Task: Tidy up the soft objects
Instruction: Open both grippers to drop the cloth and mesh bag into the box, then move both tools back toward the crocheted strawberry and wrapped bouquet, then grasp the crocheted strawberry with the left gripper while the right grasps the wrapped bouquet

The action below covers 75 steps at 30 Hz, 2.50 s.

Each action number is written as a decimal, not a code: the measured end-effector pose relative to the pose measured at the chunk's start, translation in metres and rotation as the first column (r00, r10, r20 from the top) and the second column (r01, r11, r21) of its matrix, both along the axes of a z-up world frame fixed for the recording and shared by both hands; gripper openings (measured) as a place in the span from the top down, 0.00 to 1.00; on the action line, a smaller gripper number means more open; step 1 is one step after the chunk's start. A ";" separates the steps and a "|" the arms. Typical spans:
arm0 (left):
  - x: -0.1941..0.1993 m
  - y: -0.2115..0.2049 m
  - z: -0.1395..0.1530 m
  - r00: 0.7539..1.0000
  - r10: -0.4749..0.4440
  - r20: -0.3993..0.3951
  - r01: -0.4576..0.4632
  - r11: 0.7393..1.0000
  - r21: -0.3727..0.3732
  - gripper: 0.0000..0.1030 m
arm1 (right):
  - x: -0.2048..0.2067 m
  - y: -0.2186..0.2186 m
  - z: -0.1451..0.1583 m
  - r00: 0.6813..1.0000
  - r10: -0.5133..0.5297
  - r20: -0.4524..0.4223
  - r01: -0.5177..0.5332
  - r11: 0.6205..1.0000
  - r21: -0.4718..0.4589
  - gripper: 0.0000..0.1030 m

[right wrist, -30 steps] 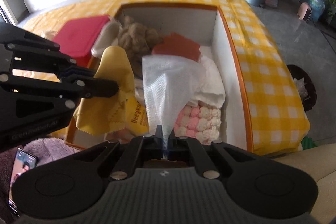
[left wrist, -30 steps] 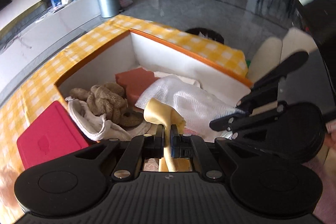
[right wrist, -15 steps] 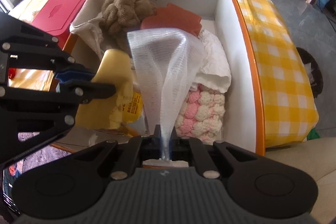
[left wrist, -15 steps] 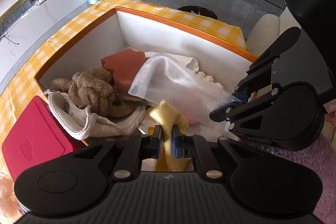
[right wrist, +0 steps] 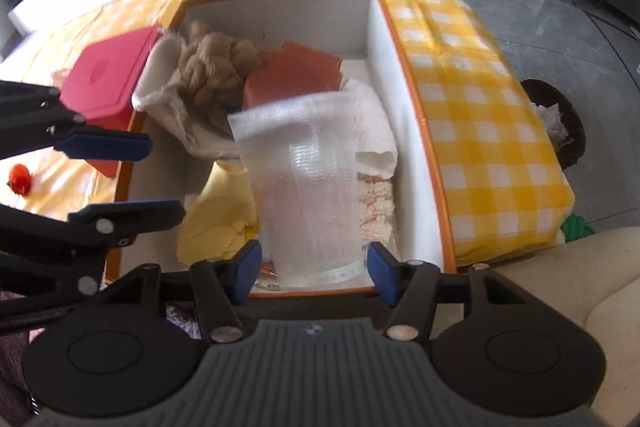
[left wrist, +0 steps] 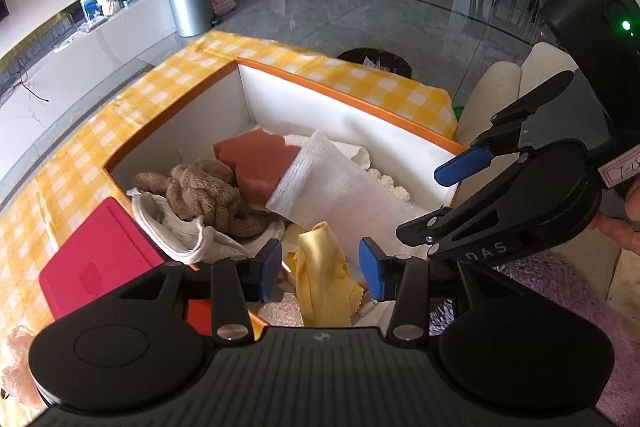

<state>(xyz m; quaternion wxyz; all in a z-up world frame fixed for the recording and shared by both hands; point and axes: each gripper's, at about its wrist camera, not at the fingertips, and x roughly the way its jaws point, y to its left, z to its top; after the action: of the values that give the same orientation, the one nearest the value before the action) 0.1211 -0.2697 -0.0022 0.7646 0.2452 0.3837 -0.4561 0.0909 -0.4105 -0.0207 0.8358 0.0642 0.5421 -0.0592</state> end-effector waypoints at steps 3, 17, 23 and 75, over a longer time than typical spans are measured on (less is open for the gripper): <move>-0.005 0.010 0.011 1.000 0.011 0.015 -0.010 1.000 -0.026 0.47 | -0.009 0.004 0.009 0.999 -0.030 0.032 0.030 1.000 -0.001 0.41; -0.027 0.084 0.044 0.988 0.148 0.049 -0.138 0.977 -0.164 0.46 | -0.051 0.055 0.033 0.951 -0.135 0.278 0.159 0.985 -0.065 0.31; -0.030 0.125 0.045 0.965 0.257 0.049 -0.243 0.951 -0.193 0.46 | -0.062 0.093 0.031 0.938 -0.154 0.310 0.154 0.988 0.025 0.25; 0.103 0.338 -0.090 0.655 0.734 -0.181 -0.743 0.668 0.022 0.41 | 0.115 0.332 -0.074 0.898 0.418 0.139 -0.424 0.906 0.012 0.42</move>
<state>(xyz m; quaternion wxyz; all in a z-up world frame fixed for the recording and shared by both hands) 0.2241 0.0680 -0.0918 0.8534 0.0064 0.5032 -0.1358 0.2061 -0.0785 -0.0950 0.8615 -0.0333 0.4873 0.1386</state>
